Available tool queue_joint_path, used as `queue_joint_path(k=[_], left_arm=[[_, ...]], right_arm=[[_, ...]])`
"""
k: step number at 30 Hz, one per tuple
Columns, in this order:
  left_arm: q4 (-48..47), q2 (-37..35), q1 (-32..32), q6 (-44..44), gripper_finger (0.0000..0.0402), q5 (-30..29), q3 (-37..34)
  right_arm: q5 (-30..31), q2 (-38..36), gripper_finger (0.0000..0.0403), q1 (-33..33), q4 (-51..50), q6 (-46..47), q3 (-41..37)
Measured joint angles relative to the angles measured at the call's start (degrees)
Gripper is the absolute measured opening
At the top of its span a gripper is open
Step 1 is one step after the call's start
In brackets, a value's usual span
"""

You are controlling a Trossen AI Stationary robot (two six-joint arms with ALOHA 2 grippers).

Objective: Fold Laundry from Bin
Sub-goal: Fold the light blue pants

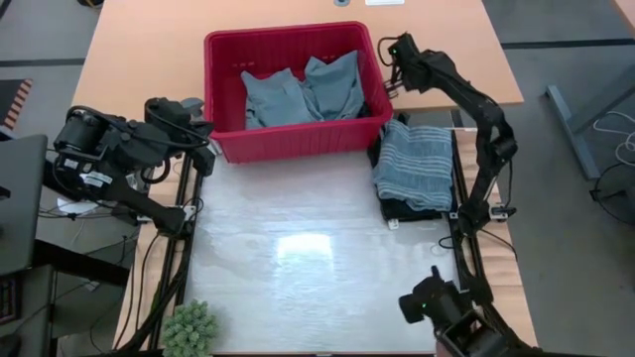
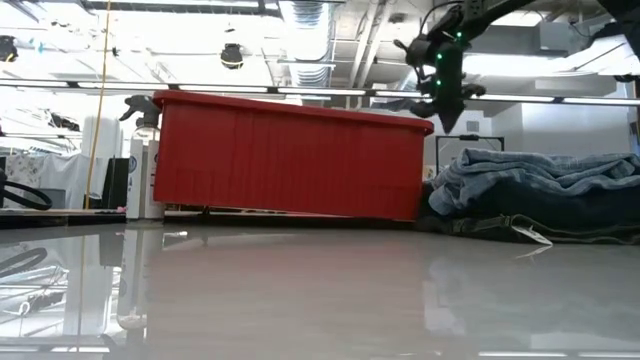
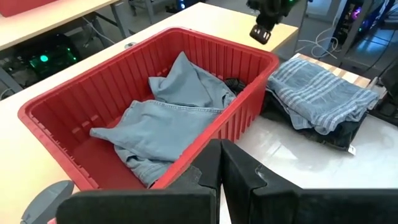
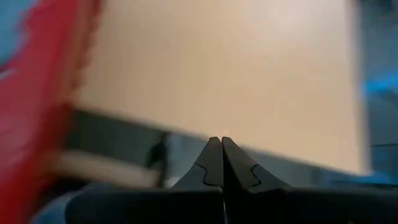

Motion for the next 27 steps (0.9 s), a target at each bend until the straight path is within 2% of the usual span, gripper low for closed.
queue_joint_path(k=[3, 5, 13, 14, 17, 18, 21, 24, 27], left_arm=[[0.0, 0.0, 0.0, 0.0, 0.0000, 0.2, 0.0], [0.0, 0.0, 0.0, -0.1, 0.0000, 0.2, 0.0], [0.0, 0.0, 0.0, 0.2, 0.0000, 0.2, 0.0], [0.0, 0.0, 0.0, 0.2, 0.0000, 0.2, 0.0], [0.0, 0.0, 0.0, 0.2, 0.0000, 0.2, 0.0], [0.0, 0.0, 0.0, 0.1, 0.0000, 0.2, 0.0], [0.0, 0.0, 0.0, -0.2, 0.0000, 0.2, 0.0], [0.0, 0.0, 0.0, -0.3, 0.0000, 0.5, 0.0], [0.0, 0.0, 0.0, -0.3, 0.0000, 1.5, 0.0]], right_arm=[[-8.9, 0.7, 0.0014, -1.0, -1.9, 0.7, 0.0], [-11.9, 0.9, 0.0014, -0.3, -2.1, 0.4, -0.4], [-14.1, 0.7, 0.0014, 6.1, -2.9, -0.8, -0.5], [-13.3, 0.7, 0.0014, 6.6, -2.4, -0.8, -0.5], [-5.2, 0.2, 0.0014, 8.0, -1.9, 0.3, -0.5], [-4.6, -0.2, 0.0014, 8.1, -1.3, 0.5, -0.5], [-6.9, -1.2, 0.0014, 5.4, 0.6, 0.7, -0.3], [-12.2, -0.6, 0.0014, 2.6, -0.5, 1.3, -0.8], [-15.7, -0.2, 0.0014, 2.4, -0.8, 1.8, -2.2]])
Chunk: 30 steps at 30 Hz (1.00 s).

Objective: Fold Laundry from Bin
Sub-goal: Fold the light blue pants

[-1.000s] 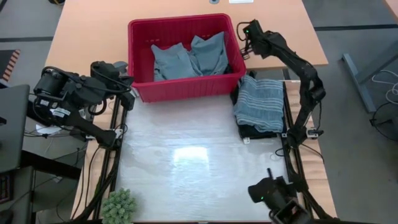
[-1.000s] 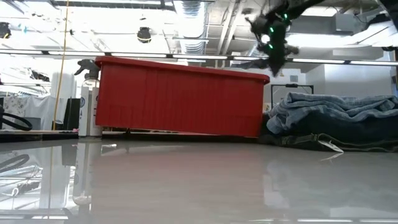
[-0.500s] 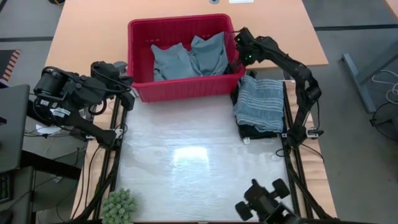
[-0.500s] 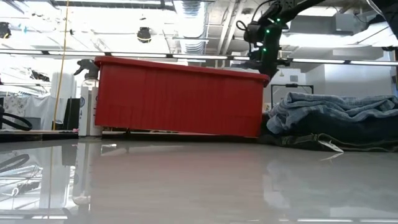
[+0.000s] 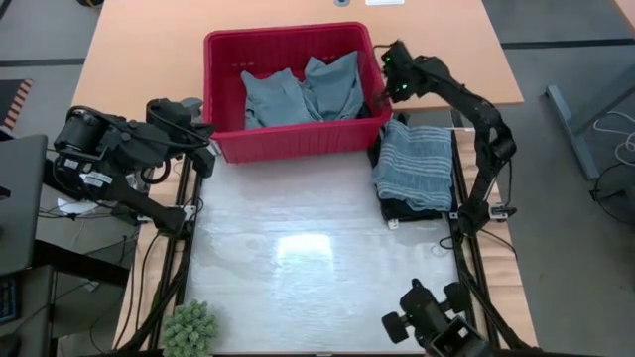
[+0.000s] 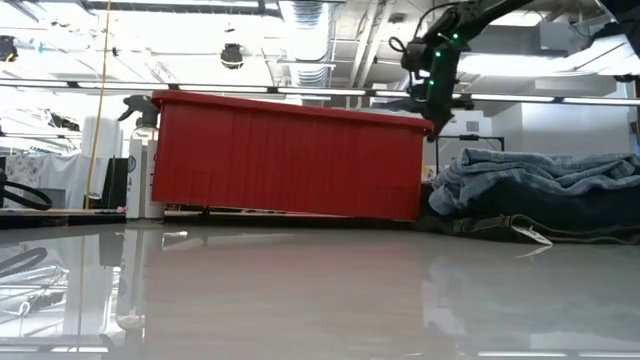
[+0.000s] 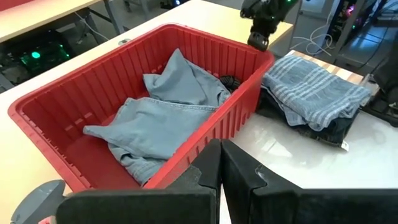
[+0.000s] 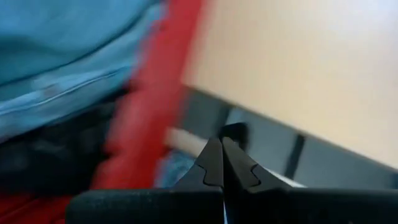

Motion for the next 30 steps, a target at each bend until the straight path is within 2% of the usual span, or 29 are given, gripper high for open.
queue_joint_path(k=[6, 16, 24, 26, 30], left_arm=[[0.0, 0.0, 0.0, 0.1, 0.0000, 0.0, 0.0], [0.0, 0.0, 0.0, 1.5, 0.0000, 0.0, 0.0], [0.0, 0.0, 0.0, 1.5, 0.0000, 0.0, 0.0], [0.0, 0.3, 0.0, 0.8, 0.0000, 0.0, 0.0], [0.2, 1.4, 0.0, -0.7, 0.0000, -0.1, -0.1]], right_arm=[[-7.5, -0.2, 0.0014, 1.9, 0.4, -0.6, -1.6], [-5.5, -0.4, 0.0014, 7.5, -3.7, 1.1, -1.6], [-4.4, -0.7, 0.0014, 8.1, -10.2, 2.4, -1.5], [-2.2, -1.6, 0.0015, 8.1, -10.6, 3.4, -1.6], [-2.9, -6.1, 0.0036, 8.0, -10.7, 3.3, -1.7]])
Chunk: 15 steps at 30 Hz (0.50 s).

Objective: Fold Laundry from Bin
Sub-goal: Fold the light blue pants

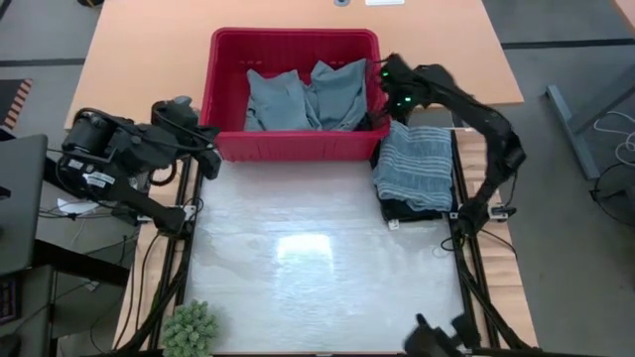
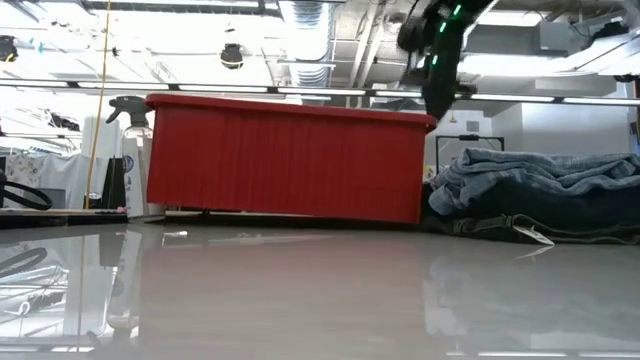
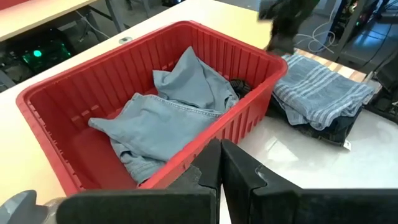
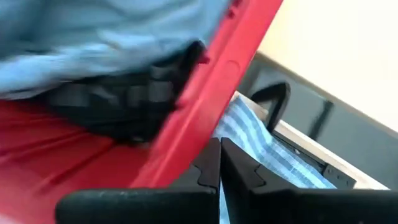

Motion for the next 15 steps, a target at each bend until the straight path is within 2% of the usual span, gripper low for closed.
queue_joint_path(k=[4, 9, 12, 15], left_arm=[[1.9, 1.7, 0.6, -0.1, 0.0000, -0.2, -1.7], [8.1, 4.9, 4.8, 4.6, 0.0000, -1.5, -6.4], [15.7, 7.0, 10.5, 10.8, 0.0000, 3.4, -8.7], [23.5, 9.7, 17.3, 18.0, 0.0004, 9.0, -9.3]], right_arm=[[0.0, -6.5, 0.0036, -0.3, 0.0, 0.0, 0.1], [-1.8, -13.1, 0.0018, -0.3, 9.5, -0.8, 0.1], [-4.7, -14.9, 0.0025, -0.3, 16.4, -0.9, 0.2], [-5.2, -14.9, 0.0051, -0.3, 19.2, -0.9, 0.1]])
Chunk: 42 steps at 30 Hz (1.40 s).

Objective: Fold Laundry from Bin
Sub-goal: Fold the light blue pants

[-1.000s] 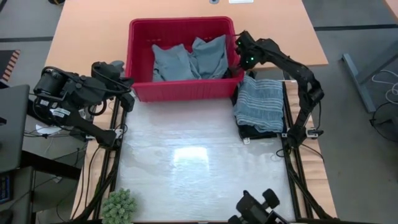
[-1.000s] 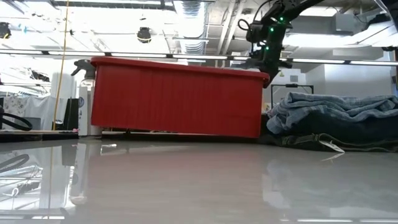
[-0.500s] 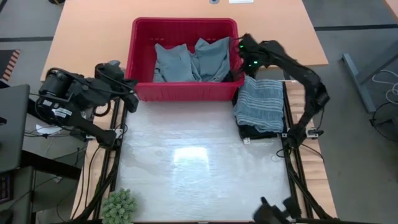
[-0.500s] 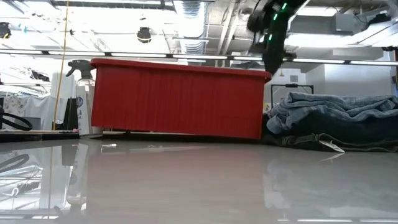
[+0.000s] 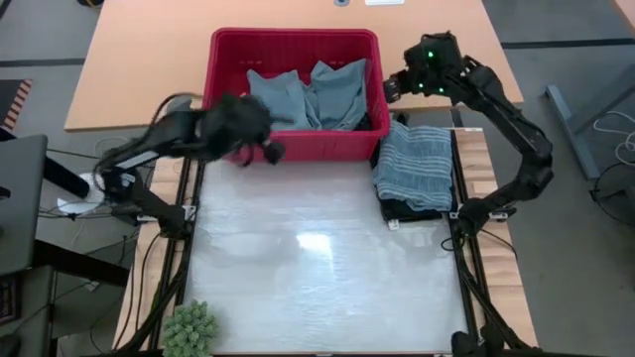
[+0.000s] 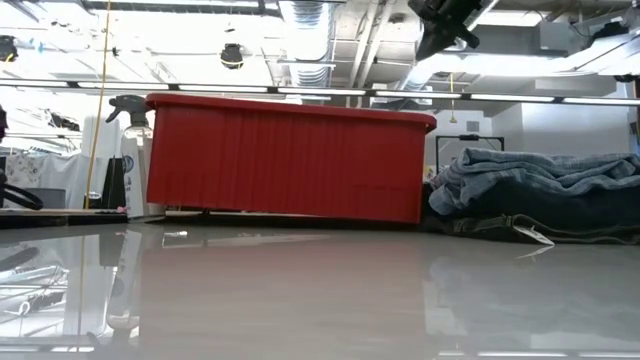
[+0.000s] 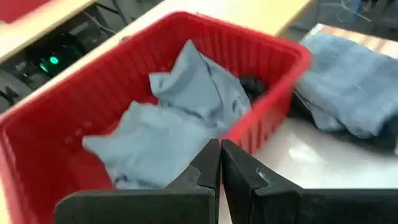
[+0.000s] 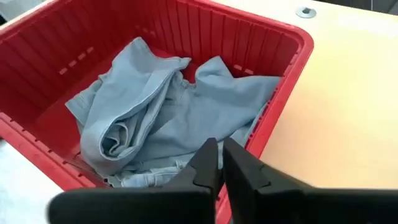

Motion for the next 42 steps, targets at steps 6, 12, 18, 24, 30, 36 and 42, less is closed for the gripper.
queue_joint_path(k=[6, 12, 18, 24, 30, 36, 42], left_arm=[[12.4, 5.0, 12.4, 10.1, 0.0057, 11.5, 0.5], [16.6, 9.7, 25.6, 7.2, 0.0154, 21.8, 0.6], [20.2, 16.6, 37.9, 5.5, 0.0217, 29.6, 0.6], [25.6, 24.4, 44.7, 4.2, 0.0234, 37.7, 0.6], [29.4, 32.3, 45.5, 0.8, 0.0236, 44.5, 0.6], [32.3, 37.5, 41.4, -0.2, 0.0236, 45.6, 1.9], [27.7, 40.6, 37.8, -1.6, 0.0236, 41.3, 5.3]], right_arm=[[0.1, 1.3, 0.0079, -0.9, -4.6, -3.5, 0.0], [0.3, 3.1, 0.0092, -1.3, -10.0, -8.2, 0.0], [0.6, 3.1, 0.0098, -2.5, -9.0, -8.6, 0.0], [0.6, 3.1, 0.0098, -3.7, -10.1, -5.9, 0.0], [0.6, 3.1, 0.0098, -3.7, -9.8, -3.3, 0.0], [0.6, 3.1, 0.0098, -3.7, -9.8, -2.1, 0.0], [0.6, 3.1, 0.0098, -3.7, -9.9, -2.1, 0.0]])
